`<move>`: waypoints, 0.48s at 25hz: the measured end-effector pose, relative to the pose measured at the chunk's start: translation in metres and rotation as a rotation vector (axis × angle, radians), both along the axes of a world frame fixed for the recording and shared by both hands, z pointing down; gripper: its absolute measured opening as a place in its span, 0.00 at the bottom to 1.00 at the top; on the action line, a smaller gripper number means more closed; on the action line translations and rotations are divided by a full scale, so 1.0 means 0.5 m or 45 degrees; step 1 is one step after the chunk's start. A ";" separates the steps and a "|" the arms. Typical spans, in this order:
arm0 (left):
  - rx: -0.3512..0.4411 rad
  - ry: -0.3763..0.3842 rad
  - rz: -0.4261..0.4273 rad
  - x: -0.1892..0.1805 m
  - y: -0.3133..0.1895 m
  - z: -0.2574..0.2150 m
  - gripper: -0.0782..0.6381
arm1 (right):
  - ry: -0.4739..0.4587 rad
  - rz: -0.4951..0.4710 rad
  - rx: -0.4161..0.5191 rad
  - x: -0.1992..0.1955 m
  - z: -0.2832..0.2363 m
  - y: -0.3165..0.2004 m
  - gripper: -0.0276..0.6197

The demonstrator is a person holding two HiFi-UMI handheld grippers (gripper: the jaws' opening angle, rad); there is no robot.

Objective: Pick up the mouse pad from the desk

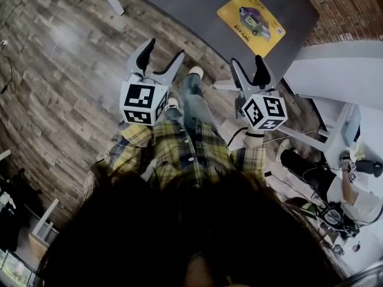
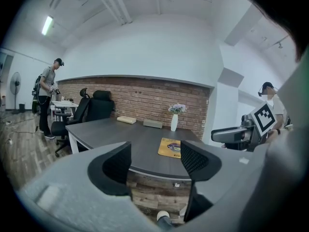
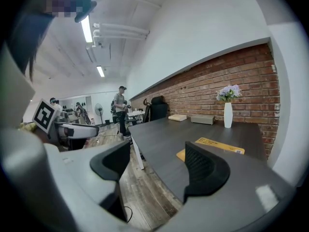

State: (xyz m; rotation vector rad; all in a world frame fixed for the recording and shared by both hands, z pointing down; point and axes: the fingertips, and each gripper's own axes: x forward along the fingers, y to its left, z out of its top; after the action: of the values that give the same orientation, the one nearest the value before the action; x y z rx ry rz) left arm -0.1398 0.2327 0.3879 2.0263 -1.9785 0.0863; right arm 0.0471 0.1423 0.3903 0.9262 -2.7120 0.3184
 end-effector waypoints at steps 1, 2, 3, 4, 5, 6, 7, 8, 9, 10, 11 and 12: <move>-0.003 -0.002 -0.004 -0.004 -0.003 0.001 0.55 | 0.001 -0.003 0.001 -0.004 0.001 -0.007 0.55; -0.005 -0.005 -0.007 -0.009 -0.006 0.003 0.55 | -0.001 -0.004 0.002 -0.009 0.003 -0.013 0.55; -0.007 -0.008 -0.009 -0.014 -0.011 0.005 0.55 | -0.003 -0.004 0.003 -0.014 0.004 -0.021 0.55; -0.009 -0.011 -0.009 -0.019 -0.017 0.006 0.55 | -0.006 -0.002 0.003 -0.018 0.006 -0.030 0.55; -0.011 -0.014 -0.009 -0.023 -0.024 0.007 0.55 | -0.009 -0.001 0.001 -0.023 0.008 -0.039 0.55; -0.012 -0.017 -0.008 -0.027 -0.033 0.008 0.55 | -0.011 0.000 -0.002 -0.027 0.010 -0.048 0.55; -0.014 -0.020 -0.007 -0.030 -0.044 0.008 0.55 | -0.013 0.001 -0.005 -0.030 0.011 -0.057 0.55; -0.014 -0.022 -0.003 -0.032 -0.057 0.007 0.55 | -0.014 0.004 -0.007 -0.031 0.013 -0.067 0.55; -0.014 -0.024 0.003 -0.032 -0.071 0.007 0.55 | -0.016 0.010 -0.009 -0.031 0.014 -0.078 0.55; -0.014 -0.026 0.011 -0.031 -0.087 0.007 0.55 | -0.018 0.020 -0.012 -0.028 0.016 -0.092 0.55; -0.015 -0.027 0.021 -0.029 -0.103 0.008 0.55 | -0.020 0.032 -0.015 -0.025 0.017 -0.106 0.55; -0.017 -0.027 0.033 -0.027 -0.121 0.009 0.55 | -0.021 0.046 -0.018 -0.021 0.018 -0.123 0.55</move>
State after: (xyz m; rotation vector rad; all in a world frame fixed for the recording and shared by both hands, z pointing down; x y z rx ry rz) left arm -0.1532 0.1720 0.3923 2.0512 -1.9596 0.1273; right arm 0.0367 0.0809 0.3995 0.9733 -2.7069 0.3531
